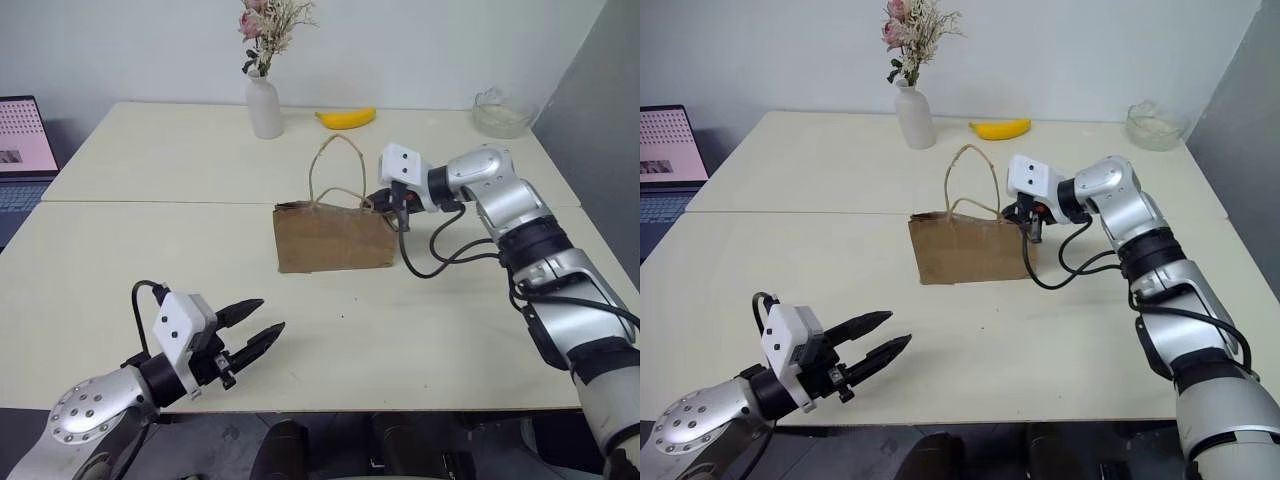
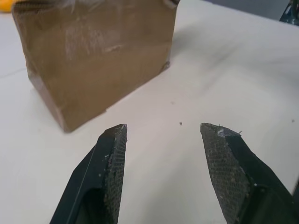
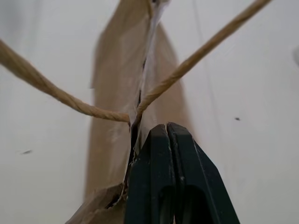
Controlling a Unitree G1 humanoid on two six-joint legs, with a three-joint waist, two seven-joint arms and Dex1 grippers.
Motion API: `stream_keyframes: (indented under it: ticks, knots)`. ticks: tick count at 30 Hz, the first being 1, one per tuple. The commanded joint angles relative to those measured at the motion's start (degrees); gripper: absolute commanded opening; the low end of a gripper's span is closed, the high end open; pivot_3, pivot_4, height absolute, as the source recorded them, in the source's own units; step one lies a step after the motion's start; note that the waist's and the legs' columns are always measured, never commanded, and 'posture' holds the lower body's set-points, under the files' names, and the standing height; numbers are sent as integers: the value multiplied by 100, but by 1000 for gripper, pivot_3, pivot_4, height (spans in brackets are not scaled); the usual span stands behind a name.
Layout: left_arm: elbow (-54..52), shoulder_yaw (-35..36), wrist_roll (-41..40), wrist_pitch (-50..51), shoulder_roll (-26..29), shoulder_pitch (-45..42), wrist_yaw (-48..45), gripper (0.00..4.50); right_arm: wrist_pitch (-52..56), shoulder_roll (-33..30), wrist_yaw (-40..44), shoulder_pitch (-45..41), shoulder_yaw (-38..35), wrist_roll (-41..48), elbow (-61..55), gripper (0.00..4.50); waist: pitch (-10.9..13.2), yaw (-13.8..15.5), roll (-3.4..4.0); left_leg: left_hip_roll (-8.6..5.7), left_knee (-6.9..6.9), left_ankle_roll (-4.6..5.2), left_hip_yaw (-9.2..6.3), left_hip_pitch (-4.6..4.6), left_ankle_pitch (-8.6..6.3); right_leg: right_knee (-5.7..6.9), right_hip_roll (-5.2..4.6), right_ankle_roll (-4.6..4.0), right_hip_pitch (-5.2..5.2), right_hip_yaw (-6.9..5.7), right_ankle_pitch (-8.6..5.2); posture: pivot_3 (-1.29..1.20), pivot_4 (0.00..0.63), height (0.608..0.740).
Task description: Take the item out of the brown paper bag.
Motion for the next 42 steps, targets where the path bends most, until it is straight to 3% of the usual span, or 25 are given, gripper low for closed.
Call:
stream_keyframes:
  ticks: [1, 10, 15, 18, 22, 27, 34, 42]
  knots:
    - [-183, 305, 34, -191, 101, 291, -208, 2631, 574, -291, 406, 397, -226, 360, -1293, 49, 1, 0, 2, -1, 0, 0, 0, -1, 0, 0, -1, 0, -1, 0, 0, 0, 150, 740]
    - [-231, 909, -339, -71, 170, 635, -302, 2631, 1649, -540, 298, 1408, -447, 885, -3150, 49, 2, -11, 2, 2, 4, -2, 3, 28, 2, 25, 1, -37, 6, 0, -25, 0, 150, 740]
    - [-270, 1297, -743, 121, 703, 94, -387, 2631, 2454, -570, -3, 1653, -1015, 1552, -3846, 49, 5, -7, 6, 1, 2, -2, 2, 48, 2, 23, 2, -46, 26, -1, -32, 0, 150, 740]
    - [-326, 649, -184, -270, 1250, -274, -938, 3189, 3203, -808, -79, 2037, -1376, 2149, -4529, 631, 2, 32, -1, -1, 3, -2, -7, 49, 2, 20, 2, -46, 33, -9, -32, 0, 150, 740]
    - [-80, -328, 321, -852, 1475, -658, -1468, 4404, 3986, -1210, -343, 2755, -1668, 2730, -5526, 1992, 4, 12, 3, -4, -7, -6, 11, 49, -2, 3, -4, -40, 36, 5, -37, 0, 150, 740]
    - [721, -1803, 1108, -1829, 1466, -1641, -2364, 4500, 4907, -1550, -1215, 3606, -2333, 3164, -6440, 3764, 5, 2, 5, 0, -10, -7, 4, 49, -2, 11, 2, -40, 33, 1, -37, 0, 150, 740]
    - [1666, -3195, 2046, -2857, 1175, -2653, -3036, 4500, 5546, -2249, -1495, 4554, -3077, 3953, -7202, 3764, 5, -7, 3, -2, -8, -7, 2, 49, -2, 6, 4, -37, 38, 2, -37, 0, 150, 740]
    - [2480, -3960, 2729, -3435, 257, -3263, -2755, 4500, 5732, -2624, -1861, 4987, -3388, 4410, -7528, 3764, 5, 0, -2, -3, -8, -6, 1, 46, -2, -3, 6, 0, 41, 2, -16, 0, 150, 740]
